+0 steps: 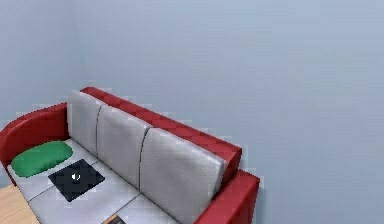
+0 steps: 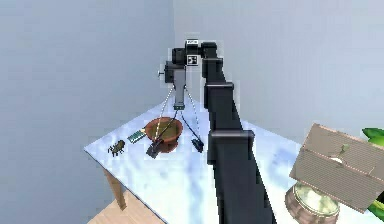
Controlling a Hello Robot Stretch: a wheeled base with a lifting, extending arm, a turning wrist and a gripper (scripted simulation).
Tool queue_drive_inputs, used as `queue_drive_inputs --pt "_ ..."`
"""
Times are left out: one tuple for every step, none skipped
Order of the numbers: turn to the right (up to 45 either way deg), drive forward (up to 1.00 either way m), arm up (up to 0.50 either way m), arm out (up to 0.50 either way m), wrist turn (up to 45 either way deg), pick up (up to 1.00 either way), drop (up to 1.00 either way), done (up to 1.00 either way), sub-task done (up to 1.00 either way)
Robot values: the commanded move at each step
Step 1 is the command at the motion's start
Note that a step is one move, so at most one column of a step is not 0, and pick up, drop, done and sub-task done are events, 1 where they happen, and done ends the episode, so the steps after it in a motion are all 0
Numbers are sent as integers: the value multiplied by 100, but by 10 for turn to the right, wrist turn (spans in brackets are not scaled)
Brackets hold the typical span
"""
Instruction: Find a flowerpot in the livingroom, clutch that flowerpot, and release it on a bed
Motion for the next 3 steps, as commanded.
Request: queue_drive_inputs --pt "0 0 0 0 450 0 0 0 0" --pt "0 0 0 0 450 0 0 0 0" --pt "0 0 0 0 450 0 0 0 0"
